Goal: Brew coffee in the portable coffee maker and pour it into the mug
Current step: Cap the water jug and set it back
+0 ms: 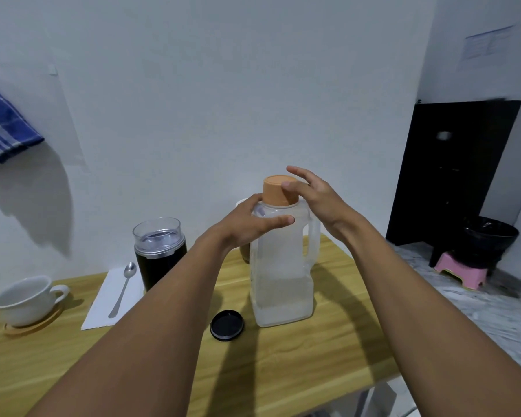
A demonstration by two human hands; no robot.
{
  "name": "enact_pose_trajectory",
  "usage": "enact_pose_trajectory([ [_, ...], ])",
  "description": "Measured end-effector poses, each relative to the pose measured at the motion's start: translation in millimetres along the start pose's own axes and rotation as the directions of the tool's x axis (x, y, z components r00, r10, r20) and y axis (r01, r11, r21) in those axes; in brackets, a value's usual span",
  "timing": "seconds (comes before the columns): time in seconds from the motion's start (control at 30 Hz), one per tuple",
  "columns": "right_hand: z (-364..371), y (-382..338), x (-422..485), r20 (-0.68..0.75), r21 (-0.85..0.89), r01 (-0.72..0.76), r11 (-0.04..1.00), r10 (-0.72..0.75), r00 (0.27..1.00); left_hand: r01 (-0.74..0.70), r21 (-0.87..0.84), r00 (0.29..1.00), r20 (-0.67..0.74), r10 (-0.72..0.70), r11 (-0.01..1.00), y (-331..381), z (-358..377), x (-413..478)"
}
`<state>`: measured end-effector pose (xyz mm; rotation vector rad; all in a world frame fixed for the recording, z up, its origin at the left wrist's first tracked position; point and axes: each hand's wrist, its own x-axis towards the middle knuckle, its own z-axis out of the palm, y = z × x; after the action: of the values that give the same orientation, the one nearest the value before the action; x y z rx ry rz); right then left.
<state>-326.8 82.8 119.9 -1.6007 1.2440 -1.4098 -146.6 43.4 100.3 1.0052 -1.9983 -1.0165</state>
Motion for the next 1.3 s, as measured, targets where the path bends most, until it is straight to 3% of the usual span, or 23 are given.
enact_pose_trajectory([
  [0.17, 15, 4, 1, -0.129, -0.036, 0.057, 0.998, -0.061, 0.99, 0.024, 0.001, 1.0, -0.002, -0.024, 1.0, -1, 1, 0],
  [0.4, -3, -1, -2, 0.097, -0.077, 0.03, 0.997, -0.022, 0.995, 0.035, 0.0, 0.999, 0.002, -0.035, 0.999, -3, -1, 2],
  [0.63, 23, 13, -3, -0.274, -0.159, 0.081, 0.984, -0.123, 0.954, 0.024, 0.011, 1.0, -0.011, -0.024, 1.0, -5, -1, 3],
  [0.73, 9, 1, 2, -0.104, -0.194, 0.002, 0.981, -0.023, 0.994, 0.02, 0.014, 1.0, -0.006, -0.02, 1.0, -4, -1, 2],
  [0.83, -2, -6, 3, 0.098, -0.23, 0.02, 0.973, 0.003, 0.995, 0.015, 0.001, 1.0, -0.009, -0.015, 1.0, -5, 0, 3],
  [0.97, 8, 5, 0, -0.035, -0.201, 0.061, 0.978, -0.07, 0.997, 0.002, -0.02, 1.0, -0.011, -0.002, 1.0, -7, 1, 3],
  [1.13, 26, 10, -5, -0.225, -0.265, -0.008, 0.964, -0.054, 0.973, -0.021, -0.032, 1.0, -0.016, 0.021, 0.999, -7, 0, 0],
  [1.3, 19, 3, -8, -0.069, -0.232, 0.015, 0.973, -0.032, 0.997, -0.031, -0.027, 0.999, -0.016, 0.031, 0.999, -5, 2, -4],
])
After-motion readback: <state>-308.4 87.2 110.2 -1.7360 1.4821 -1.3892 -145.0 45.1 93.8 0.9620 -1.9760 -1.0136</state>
